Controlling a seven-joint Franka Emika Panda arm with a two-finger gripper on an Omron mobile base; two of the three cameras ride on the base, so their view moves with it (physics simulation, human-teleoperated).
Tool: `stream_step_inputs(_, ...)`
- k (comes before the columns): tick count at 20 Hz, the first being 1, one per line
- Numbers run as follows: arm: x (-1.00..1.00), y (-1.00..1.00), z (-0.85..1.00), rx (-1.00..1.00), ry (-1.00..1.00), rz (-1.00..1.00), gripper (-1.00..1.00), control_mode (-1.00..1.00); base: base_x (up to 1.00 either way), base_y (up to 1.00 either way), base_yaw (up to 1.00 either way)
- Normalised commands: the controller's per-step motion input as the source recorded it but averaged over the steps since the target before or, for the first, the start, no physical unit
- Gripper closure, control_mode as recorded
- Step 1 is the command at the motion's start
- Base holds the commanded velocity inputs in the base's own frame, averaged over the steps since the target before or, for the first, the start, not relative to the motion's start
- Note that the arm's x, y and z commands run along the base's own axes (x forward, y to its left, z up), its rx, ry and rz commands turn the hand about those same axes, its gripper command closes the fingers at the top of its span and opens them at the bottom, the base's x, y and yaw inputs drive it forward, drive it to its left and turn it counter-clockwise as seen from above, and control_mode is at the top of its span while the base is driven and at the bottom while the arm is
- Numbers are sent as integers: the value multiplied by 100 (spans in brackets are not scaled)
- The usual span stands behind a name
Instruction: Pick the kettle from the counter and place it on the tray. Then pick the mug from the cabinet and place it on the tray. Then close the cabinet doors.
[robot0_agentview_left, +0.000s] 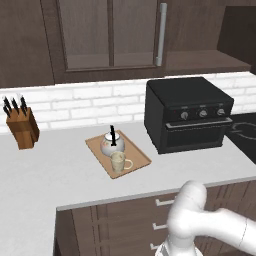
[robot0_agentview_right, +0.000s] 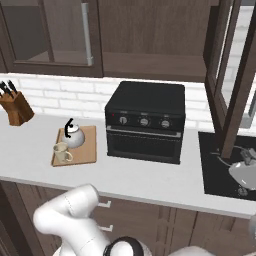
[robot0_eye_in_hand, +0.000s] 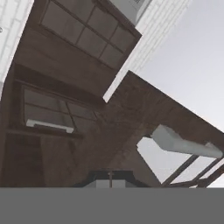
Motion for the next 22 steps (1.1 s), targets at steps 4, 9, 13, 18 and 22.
stream_step_inputs(4, 64, -9, 7, 1, -17, 20, 100, -100, 0, 0, 0)
stream_step_inputs(9, 41, -27, 11, 0, -24, 22, 100, -100, 0, 0, 0)
stream_step_inputs(13, 4, 23, 28, 0, -22, 13, 100, -100, 0, 0, 0)
stream_step_inputs(18, -14, 92, 23, -7, -6, 0, 100, -100, 0, 0, 0)
stream_step_inputs(22, -38, 100, 38, -10, -11, 0, 100, -100, 0, 0, 0)
